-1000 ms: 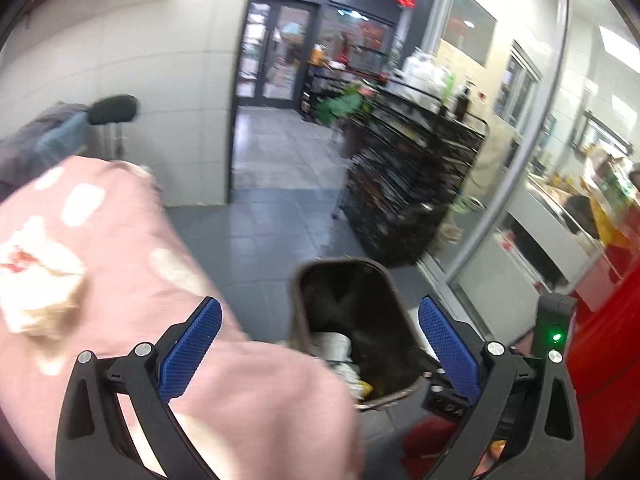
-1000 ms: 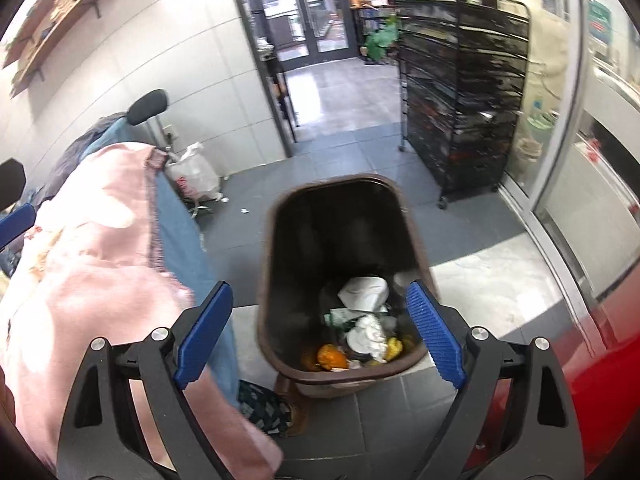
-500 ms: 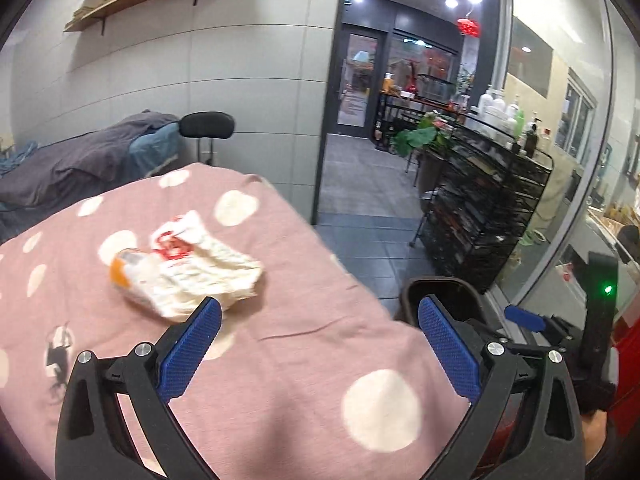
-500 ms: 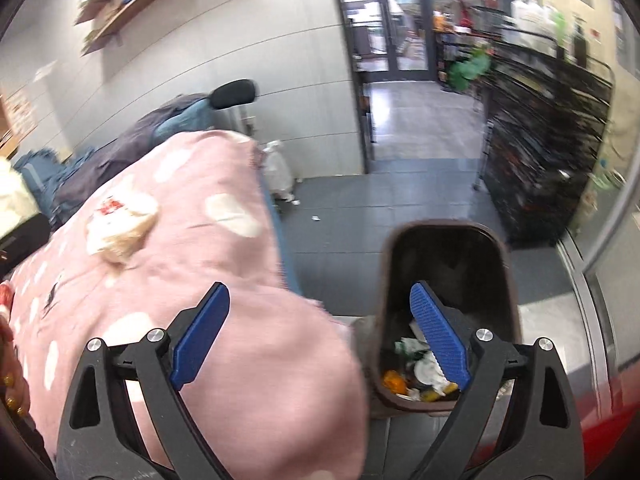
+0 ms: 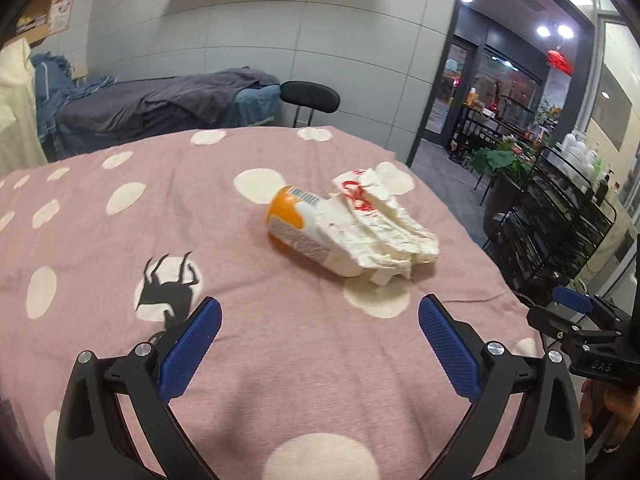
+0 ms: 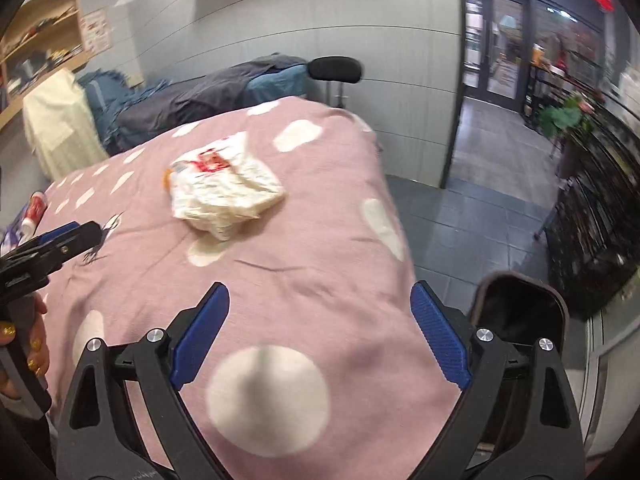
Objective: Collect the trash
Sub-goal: 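Move both open tools back over the table toward the bottle and paper bag, then grasp the white paper bag with the right tool and lift it off the bottle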
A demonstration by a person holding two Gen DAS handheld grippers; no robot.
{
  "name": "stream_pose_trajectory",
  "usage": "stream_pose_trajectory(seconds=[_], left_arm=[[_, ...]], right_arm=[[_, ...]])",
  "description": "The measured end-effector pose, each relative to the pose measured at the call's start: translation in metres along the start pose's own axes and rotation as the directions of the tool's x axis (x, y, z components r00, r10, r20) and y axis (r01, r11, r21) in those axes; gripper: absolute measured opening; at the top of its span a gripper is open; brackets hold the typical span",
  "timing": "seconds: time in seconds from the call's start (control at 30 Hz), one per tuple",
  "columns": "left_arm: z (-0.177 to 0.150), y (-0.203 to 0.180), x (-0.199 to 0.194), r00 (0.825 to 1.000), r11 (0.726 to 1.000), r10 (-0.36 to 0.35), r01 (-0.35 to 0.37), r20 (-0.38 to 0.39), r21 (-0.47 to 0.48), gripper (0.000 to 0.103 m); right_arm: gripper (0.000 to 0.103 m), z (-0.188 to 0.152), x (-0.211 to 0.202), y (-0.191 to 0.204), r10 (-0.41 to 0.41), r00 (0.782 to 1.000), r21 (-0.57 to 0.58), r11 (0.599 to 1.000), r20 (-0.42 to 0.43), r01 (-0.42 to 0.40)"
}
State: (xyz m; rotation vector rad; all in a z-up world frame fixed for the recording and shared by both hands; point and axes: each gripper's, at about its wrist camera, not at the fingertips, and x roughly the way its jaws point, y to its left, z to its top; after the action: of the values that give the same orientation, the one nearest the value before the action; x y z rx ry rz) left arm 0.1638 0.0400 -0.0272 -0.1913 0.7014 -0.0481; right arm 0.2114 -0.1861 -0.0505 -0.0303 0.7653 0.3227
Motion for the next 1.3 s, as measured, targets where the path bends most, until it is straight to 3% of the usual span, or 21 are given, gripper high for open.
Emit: stream_pose_trajectory(seconds=[0.13, 0.4, 0.6, 0.73, 0.8, 0.87, 1.0, 1.1, 1.23, 1.3], left_arm=[[-0.003, 0.027, -0.001, 1.000, 0.996, -0.025, 0.023, -0.019, -0.090, 0.097], [-0.008, 0.025, 0.006, 0.997, 0.994, -0.048, 0.043, -0.052, -0.098, 0.097], [-0.007, 0.022, 0.011, 0.997, 0.996, -0.048, 0.043, -0.067, -0.077, 0.097], [-0.007, 0.027, 0.016, 0.996, 0.995, -0.051, 0.044, -0.078, -0.093, 0.097], [-0.006, 0.029, 0.018, 0.995, 0.995, -0.049, 0.041, -0.084, -0.095, 0.097], [-0.006, 0.028, 0.021, 0.994, 0.994, -0.054, 0.045, -0.091, -0.096, 0.097], [-0.003, 0.025, 0.024, 0.994, 0.996, -0.053, 0.045, -0.097, -0.083, 0.097], [-0.001, 0.020, 0.028, 0.993, 0.996, -0.057, 0.049, -0.106, -0.075, 0.097], [0.005, 0.011, 0.041, 0.990, 0.996, -0.062, 0.054, -0.126, -0.064, 0.097], [0.010, 0.008, 0.047, 0.988, 0.996, -0.066, 0.057, -0.137, -0.066, 0.097]], right_arm=[[0.091, 0.016, 0.013, 0.031, 0.037, 0.999, -0.085, 0.996, -0.011, -0.037], [0.091, 0.059, 0.068, 0.069, 0.080, 0.987, -0.217, 0.970, -0.137, -0.109], [0.091, 0.076, 0.113, 0.081, 0.048, 0.973, -0.299, 0.947, -0.224, -0.116], [0.076, 0.081, 0.127, 0.084, 0.060, 0.965, -0.306, 0.942, -0.255, -0.139], [0.073, 0.082, 0.129, 0.084, 0.064, 0.965, -0.303, 0.942, -0.255, -0.143], [0.052, 0.082, 0.131, 0.084, 0.092, 0.958, -0.293, 0.940, -0.272, -0.174], [0.039, 0.079, 0.122, 0.089, 0.087, 0.967, -0.321, 0.933, -0.240, -0.163], [0.018, 0.077, 0.111, 0.088, 0.103, 0.970, -0.314, 0.934, -0.220, -0.170], [0.014, 0.075, 0.096, 0.082, 0.093, 0.980, -0.306, 0.941, -0.174, -0.143], [0.004, 0.074, 0.088, 0.079, 0.092, 0.985, -0.300, 0.944, -0.148, -0.134]])
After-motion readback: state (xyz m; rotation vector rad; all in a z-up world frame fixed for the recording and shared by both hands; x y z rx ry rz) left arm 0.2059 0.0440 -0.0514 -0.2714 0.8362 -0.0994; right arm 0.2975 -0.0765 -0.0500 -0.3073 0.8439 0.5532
